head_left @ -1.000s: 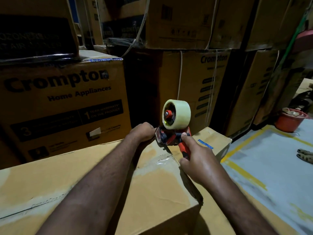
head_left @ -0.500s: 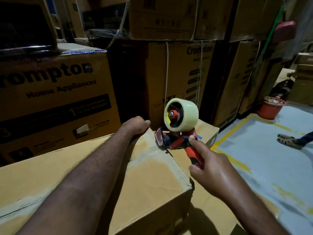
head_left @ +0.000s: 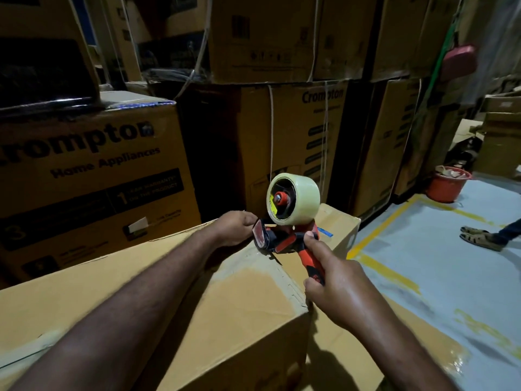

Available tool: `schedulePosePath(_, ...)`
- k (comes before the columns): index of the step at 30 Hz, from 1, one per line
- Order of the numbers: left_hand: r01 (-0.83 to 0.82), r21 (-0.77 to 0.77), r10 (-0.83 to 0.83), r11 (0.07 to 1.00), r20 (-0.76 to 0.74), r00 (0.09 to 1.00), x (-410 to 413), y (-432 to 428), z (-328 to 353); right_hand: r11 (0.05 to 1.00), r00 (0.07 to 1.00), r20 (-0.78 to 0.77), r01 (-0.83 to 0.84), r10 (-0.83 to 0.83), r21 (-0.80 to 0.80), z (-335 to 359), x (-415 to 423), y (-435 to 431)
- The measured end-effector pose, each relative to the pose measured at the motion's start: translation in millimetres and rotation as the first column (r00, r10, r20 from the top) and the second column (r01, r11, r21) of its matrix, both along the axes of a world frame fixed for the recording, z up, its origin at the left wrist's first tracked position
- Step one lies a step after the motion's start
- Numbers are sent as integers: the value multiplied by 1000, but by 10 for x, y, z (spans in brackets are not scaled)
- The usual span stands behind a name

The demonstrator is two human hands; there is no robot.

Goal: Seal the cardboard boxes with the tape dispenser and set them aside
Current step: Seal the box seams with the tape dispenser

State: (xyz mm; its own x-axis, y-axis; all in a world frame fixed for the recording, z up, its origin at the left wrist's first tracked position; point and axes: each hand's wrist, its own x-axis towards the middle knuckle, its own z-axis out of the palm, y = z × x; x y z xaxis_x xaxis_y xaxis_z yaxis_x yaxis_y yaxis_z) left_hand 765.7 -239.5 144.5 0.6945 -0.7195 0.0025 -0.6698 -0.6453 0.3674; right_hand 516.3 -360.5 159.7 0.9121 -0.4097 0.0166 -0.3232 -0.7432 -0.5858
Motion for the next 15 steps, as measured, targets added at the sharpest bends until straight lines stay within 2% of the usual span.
schedulePosePath(5,45,6,-45,999,43,998,-4,-85,-71,1000,1000,14,-8,8,-17,57,-100,-27)
schedulePosePath(11,-9,12,8,1000,95,995,75,-27,-144,1000,999,-51,4,-4,9,124,-802,-123)
schedulePosePath(15,-23,87,17,996,69,997,-52,-81,-8,999,999,-43,31,-33,-43,144,-913,-88)
